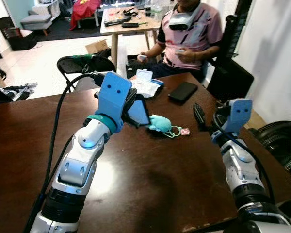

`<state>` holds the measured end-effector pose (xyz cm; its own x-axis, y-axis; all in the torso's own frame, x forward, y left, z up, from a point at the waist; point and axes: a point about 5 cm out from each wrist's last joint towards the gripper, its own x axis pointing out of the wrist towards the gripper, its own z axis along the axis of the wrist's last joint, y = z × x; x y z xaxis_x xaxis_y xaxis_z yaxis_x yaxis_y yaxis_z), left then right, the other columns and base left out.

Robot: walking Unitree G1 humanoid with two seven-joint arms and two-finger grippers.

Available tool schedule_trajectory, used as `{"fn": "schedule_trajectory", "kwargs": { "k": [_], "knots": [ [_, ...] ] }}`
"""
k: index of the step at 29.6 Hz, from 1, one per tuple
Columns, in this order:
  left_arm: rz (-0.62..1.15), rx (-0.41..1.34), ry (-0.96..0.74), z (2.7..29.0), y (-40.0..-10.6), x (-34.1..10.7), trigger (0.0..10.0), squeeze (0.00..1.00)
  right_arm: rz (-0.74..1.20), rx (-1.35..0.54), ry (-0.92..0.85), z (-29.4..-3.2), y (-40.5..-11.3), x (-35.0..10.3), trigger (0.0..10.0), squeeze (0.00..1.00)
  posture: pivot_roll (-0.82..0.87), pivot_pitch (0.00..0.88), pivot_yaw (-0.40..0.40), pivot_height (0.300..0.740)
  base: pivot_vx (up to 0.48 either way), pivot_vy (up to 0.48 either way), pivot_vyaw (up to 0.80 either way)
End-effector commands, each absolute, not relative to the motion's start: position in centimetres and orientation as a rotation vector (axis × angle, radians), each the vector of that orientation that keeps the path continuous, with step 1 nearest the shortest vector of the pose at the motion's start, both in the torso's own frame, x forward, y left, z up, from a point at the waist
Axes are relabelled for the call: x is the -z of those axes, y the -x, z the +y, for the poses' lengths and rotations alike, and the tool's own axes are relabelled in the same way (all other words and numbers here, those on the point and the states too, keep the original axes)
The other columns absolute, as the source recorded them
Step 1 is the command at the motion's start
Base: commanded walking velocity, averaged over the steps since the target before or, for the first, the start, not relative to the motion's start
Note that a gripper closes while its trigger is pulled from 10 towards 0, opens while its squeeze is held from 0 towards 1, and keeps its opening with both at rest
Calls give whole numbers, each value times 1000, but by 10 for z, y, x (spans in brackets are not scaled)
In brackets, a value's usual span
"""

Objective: Hang keys on a hook

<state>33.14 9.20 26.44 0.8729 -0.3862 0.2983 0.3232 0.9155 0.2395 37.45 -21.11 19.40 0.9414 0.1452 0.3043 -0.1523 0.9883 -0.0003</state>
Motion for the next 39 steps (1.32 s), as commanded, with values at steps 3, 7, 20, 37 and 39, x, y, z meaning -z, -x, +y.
{"fn": "schedule_trajectory", "kwargs": {
  "k": [3, 7, 20, 37, 39],
  "knots": [
    [-367, 373, -192, 94, -330, -265, 10000, 0, -282, -168, -29, -206, -374, -187, 10000, 0, 63, 15, 128, 740, 0, 0, 0],
    [-372, 375, -196, 94, -330, -265, 10000, 0, -282, -168, -30, -206, -374, -187, 10000, 0, 62, 12, 127, 740, 80, 0, 0],
    [-371, 377, -194, 94, -331, -264, 10000, 0, -282, -172, -31, -206, -375, -187, 10000, 0, 62, 6, 125, 740, 368, 0, 0],
    [-348, 365, -181, 94, -332, -263, 10000, 0, -282, -172, -29, -206, -375, -187, 10000, 0, 62, 9, 127, 740, 86, 0, 0],
    [-348, 366, -182, 94, -332, -263, 10000, 0, -282, -171, -29, -207, -375, -187, 10000, 0, 62, 9, 127, 740, 0, 0, 0]
  ]
}}
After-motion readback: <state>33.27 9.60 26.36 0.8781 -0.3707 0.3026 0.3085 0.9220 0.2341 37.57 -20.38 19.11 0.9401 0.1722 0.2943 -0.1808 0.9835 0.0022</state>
